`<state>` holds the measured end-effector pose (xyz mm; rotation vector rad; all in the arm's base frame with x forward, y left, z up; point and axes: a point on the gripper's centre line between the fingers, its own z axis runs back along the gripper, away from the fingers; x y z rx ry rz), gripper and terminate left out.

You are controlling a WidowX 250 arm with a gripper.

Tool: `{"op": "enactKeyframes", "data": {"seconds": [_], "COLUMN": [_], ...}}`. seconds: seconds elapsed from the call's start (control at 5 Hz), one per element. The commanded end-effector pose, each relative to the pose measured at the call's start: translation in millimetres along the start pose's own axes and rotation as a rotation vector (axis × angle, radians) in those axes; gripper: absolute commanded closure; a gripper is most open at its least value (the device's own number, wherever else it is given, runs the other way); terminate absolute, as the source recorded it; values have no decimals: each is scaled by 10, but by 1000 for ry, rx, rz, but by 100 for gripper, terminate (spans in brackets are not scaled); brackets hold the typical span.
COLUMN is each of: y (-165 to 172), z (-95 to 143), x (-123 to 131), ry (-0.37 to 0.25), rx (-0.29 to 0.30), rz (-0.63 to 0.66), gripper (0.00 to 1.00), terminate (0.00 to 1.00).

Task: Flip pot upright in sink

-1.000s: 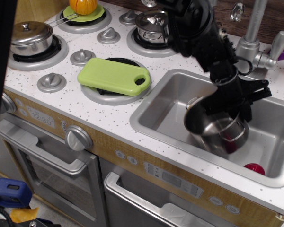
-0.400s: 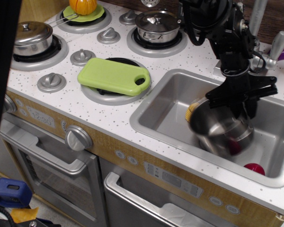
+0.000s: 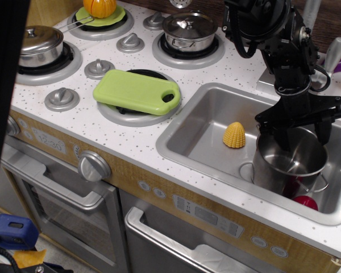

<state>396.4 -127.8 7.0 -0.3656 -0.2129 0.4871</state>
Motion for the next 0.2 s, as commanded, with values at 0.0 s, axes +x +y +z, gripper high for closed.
{"op": "enactKeyframes", "data": {"seconds": [0.0], "y": [-119], "z": [129], "x": [98], "ry": [-38], "rx": [-35], "rz": [-9], "gripper": [0], "terminate": [100]}}
